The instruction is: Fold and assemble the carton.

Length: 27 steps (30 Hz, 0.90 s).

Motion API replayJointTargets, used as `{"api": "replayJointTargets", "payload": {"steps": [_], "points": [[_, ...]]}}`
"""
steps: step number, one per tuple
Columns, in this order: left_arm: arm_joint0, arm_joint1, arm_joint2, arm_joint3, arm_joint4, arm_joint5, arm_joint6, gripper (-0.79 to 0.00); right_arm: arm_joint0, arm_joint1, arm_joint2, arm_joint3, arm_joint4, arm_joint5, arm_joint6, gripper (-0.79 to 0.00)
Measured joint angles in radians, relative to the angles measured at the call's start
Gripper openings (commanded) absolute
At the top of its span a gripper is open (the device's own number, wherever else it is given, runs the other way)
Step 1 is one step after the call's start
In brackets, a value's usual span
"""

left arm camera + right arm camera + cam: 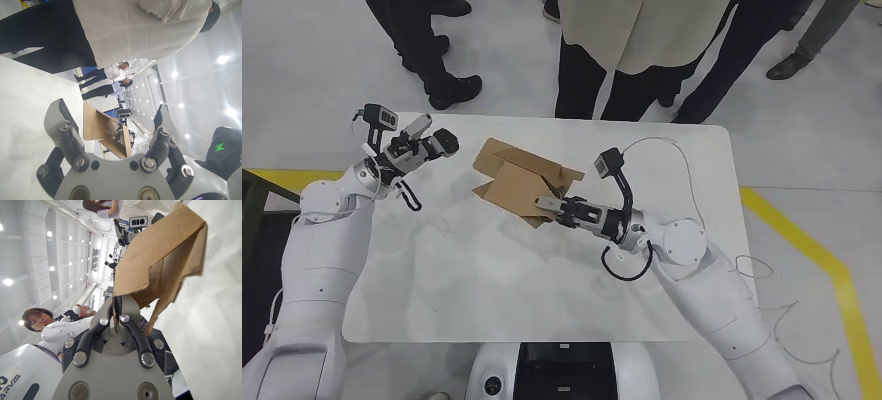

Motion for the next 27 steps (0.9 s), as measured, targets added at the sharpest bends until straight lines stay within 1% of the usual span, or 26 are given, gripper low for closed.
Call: {"api": "replayJointTargets", "payload": {"steps": [3, 8, 12, 17, 27], "points": [[0.012, 0.007, -0.009, -0.043, 0.008, 0.030, -0.067, 0.000, 0.012, 0.000, -0.001, 0.012, 0.003, 0.009, 0.029, -0.785], [0.023, 0.018, -0.008, -0.105, 0.003, 0.121, -0.206, 0.000, 0.034, -0.003, -0.008, 0.035, 0.040, 0.020, 0.078, -0.785], [0.021, 0.021, -0.008, -0.121, -0.028, 0.168, -0.278, 0.000, 0.055, -0.006, -0.015, 0.060, 0.084, 0.028, 0.128, -0.785], [0.001, 0.024, 0.008, -0.118, -0.072, 0.241, -0.374, 0.000, 0.082, -0.012, -0.014, 0.102, 0.143, 0.034, 0.159, -0.785], [-0.003, 0.024, 0.010, -0.115, -0.077, 0.250, -0.384, 0.000, 0.087, -0.012, -0.011, 0.108, 0.147, 0.031, 0.156, -0.785]]}}
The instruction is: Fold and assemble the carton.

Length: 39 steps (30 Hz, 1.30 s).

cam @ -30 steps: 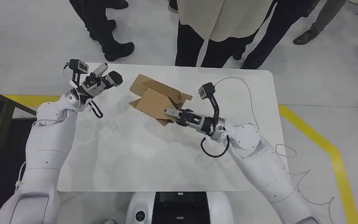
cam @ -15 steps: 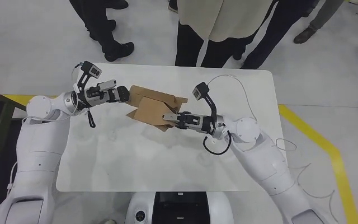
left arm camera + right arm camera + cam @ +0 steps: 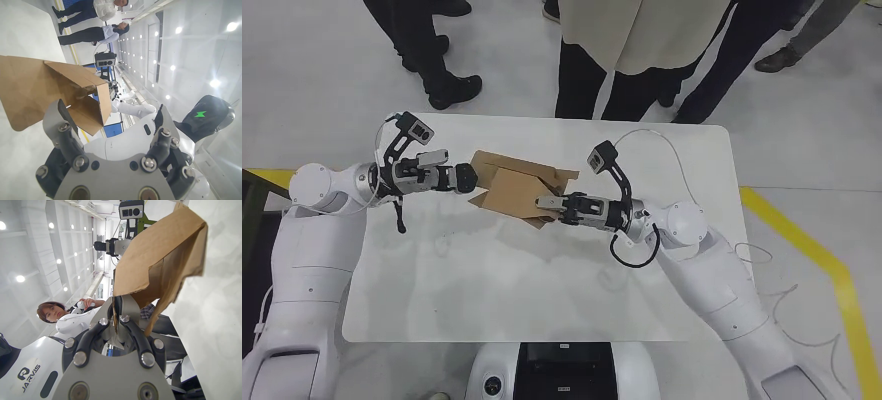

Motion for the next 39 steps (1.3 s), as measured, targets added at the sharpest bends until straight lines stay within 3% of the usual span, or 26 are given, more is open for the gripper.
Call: {"api": "replayJointTargets", "payload": {"steps": [13, 22, 39], "points": [[0.040, -0.001, 0.022, -0.056, 0.026, 0.027, 0.064, 0.000, -0.006, -0.001, -0.024, -0.007, -0.042, 0.046, -0.004, -0.785], [0.054, -0.001, 0.039, -0.070, 0.029, 0.034, 0.071, 0.000, -0.006, -0.012, -0.033, 0.019, 0.028, 0.048, -0.021, -0.785], [0.053, 0.002, 0.068, -0.086, -0.036, 0.097, -0.029, 0.000, 0.018, -0.033, -0.070, 0.086, 0.122, 0.058, 0.036, -0.785]]}}
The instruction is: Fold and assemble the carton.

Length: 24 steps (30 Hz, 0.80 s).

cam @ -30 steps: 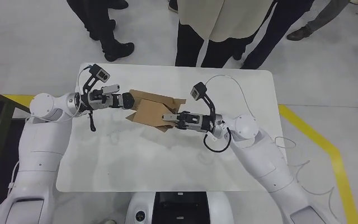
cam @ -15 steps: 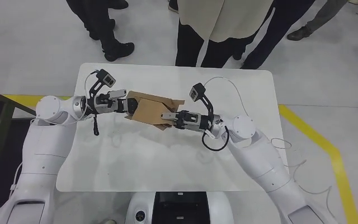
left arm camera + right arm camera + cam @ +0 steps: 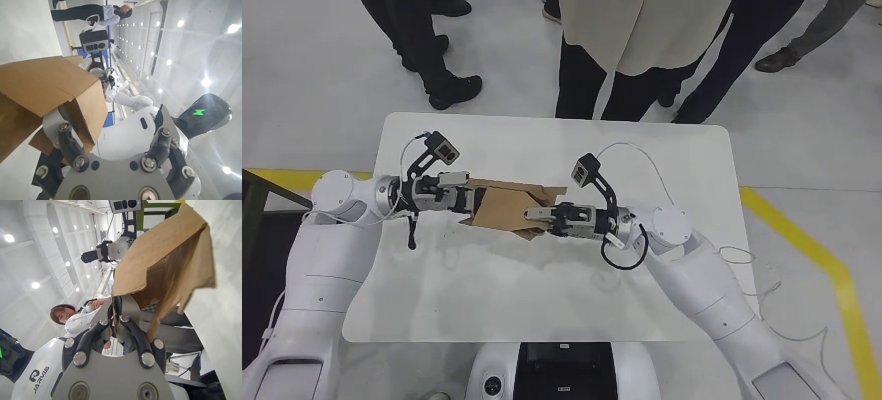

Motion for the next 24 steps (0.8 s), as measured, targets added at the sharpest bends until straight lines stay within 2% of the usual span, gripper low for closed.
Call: {"api": "replayJointTargets", "payload": {"steps": [7, 8, 10, 12, 15, 24], "points": [[0.003, 0.005, 0.007, -0.021, -0.039, 0.011, 0.001, 0.000, 0.008, -0.007, -0.002, 0.022, 0.025, 0.013, -0.012, -0.785], [0.003, 0.006, 0.007, -0.024, -0.046, 0.007, 0.001, -0.114, 0.009, -0.008, -0.001, 0.025, 0.026, 0.016, -0.013, -0.785], [0.005, 0.007, 0.006, -0.025, -0.057, -0.003, 0.001, -0.428, 0.011, -0.009, 0.000, 0.029, 0.025, 0.022, -0.014, -0.785], [0.004, 0.008, 0.006, -0.021, -0.065, -0.010, 0.001, -0.514, 0.013, -0.009, -0.001, 0.032, 0.020, 0.028, -0.014, -0.785], [0.001, 0.008, 0.005, -0.011, -0.072, -0.019, 0.001, -0.585, 0.014, -0.011, -0.003, 0.035, 0.014, 0.034, -0.011, -0.785], [-0.006, 0.008, 0.016, 0.001, 0.001, -0.050, 0.049, -0.742, 0.020, -0.013, -0.003, 0.045, 0.003, 0.049, -0.002, -0.785]]}}
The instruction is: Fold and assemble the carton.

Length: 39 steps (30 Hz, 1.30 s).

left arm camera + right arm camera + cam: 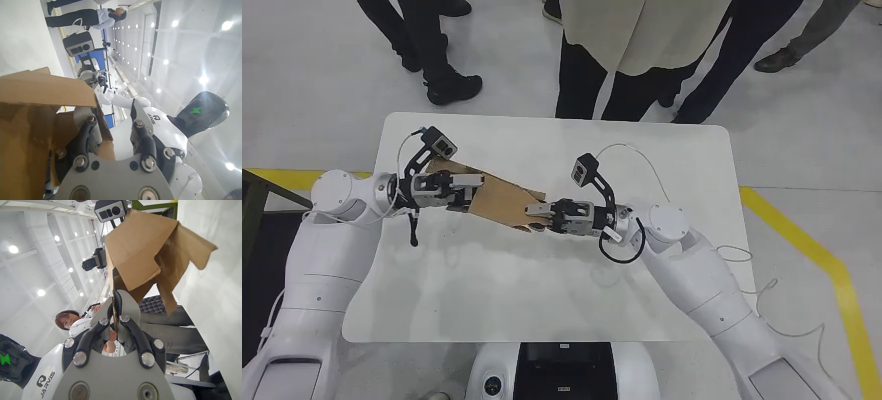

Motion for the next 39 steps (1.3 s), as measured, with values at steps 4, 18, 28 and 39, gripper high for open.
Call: {"api": "replayJointTargets", "payload": {"steps": [4, 18, 28, 39], "points": [[-0.004, -0.001, 0.012, 0.001, 0.033, -0.005, 0.026, -0.760, 0.004, -0.001, -0.001, -0.005, -0.013, 0.006, 0.000, -0.785], [0.000, 0.002, 0.025, -0.013, 0.103, -0.022, 0.055, -0.677, -0.001, -0.003, 0.006, -0.011, -0.029, 0.005, -0.007, -0.785], [0.012, 0.010, 0.008, -0.001, 0.061, 0.013, -0.034, -0.520, -0.003, -0.006, 0.005, -0.013, -0.042, 0.007, -0.017, -0.785], [0.025, 0.024, -0.012, 0.000, 0.050, 0.020, -0.049, -0.659, 0.018, -0.011, -0.007, -0.005, -0.060, 0.021, 0.011, -0.785]]}}
